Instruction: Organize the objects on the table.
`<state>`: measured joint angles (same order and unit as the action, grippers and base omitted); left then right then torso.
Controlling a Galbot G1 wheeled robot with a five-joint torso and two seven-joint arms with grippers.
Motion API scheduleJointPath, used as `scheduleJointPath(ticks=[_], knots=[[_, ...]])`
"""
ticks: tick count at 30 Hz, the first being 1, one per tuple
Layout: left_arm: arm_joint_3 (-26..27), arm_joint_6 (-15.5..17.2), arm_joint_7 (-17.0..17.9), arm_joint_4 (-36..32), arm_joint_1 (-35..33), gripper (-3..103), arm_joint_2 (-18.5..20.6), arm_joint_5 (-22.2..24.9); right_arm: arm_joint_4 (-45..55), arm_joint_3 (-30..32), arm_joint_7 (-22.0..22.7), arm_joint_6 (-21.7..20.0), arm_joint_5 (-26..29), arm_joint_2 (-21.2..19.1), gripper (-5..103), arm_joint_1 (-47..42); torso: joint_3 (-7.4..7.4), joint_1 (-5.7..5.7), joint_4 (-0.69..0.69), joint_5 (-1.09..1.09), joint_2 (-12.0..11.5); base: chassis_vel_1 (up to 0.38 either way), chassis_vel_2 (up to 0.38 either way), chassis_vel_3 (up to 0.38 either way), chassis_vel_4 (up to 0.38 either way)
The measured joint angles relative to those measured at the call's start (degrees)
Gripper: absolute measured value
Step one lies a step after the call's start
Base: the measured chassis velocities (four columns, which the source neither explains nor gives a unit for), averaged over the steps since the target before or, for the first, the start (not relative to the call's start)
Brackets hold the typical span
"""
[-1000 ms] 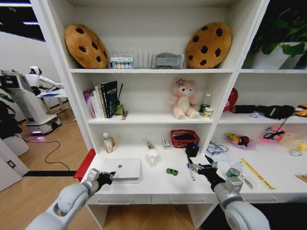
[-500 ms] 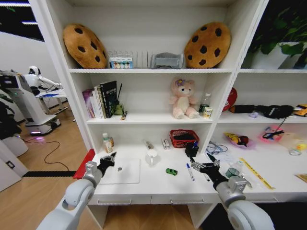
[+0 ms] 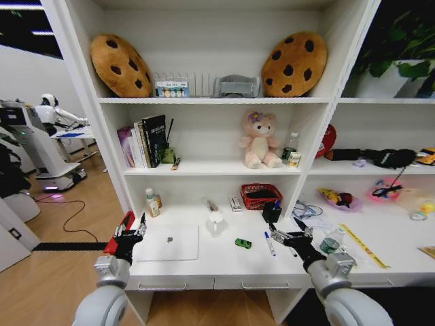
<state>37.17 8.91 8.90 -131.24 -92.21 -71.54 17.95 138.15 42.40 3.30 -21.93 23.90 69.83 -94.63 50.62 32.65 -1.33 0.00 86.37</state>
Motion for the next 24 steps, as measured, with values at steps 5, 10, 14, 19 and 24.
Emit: scheduleJointPath(ticks=[5, 10, 14, 19, 24], knots=[[1.5, 0.0, -7.0, -2.0, -3.7, 88, 0.2, 1.1, 0.7, -0.1, 0.0, -0.1, -0.5, 0.8, 100, -0.5, 0.00, 0.00, 0.00, 0.00, 0.0, 0.000, 0.000, 0.000, 0.000], [1.5, -0.4, -8.9, -3.5, -6.5, 99, 0.0, 0.8, 1.2, -0.2, -0.2, -0.2, -1.4, 1.8, 100, -1.1, 0.00, 0.00, 0.00, 0.00, 0.0, 0.000, 0.000, 0.000, 0.000], [1.3, -1.3, -8.4, -3.8, -7.1, 100, -1.2, 0.2, 1.8, -0.3, -0.3, -0.2, -2.2, 2.4, 100, -1.9, 0.01, 0.00, 0.00, 0.00, 0.0, 0.000, 0.000, 0.000, 0.000], [0.6, -1.3, -6.7, -4.1, -7.1, 100, -1.8, -0.4, 2.3, -0.2, -0.3, -0.1, -2.4, 2.5, 100, -2.4, 0.01, 0.01, 0.00, 0.00, 0.0, 0.000, 0.000, 0.000, 0.000], [0.5, -1.1, -6.4, -4.1, -7.0, 100, -1.8, -0.5, 2.6, -0.2, -0.3, -0.1, -2.4, 2.4, 100, -2.5, 0.01, 0.01, 0.00, 0.00, 0.0, 0.000, 0.000, 0.000, 0.000]])
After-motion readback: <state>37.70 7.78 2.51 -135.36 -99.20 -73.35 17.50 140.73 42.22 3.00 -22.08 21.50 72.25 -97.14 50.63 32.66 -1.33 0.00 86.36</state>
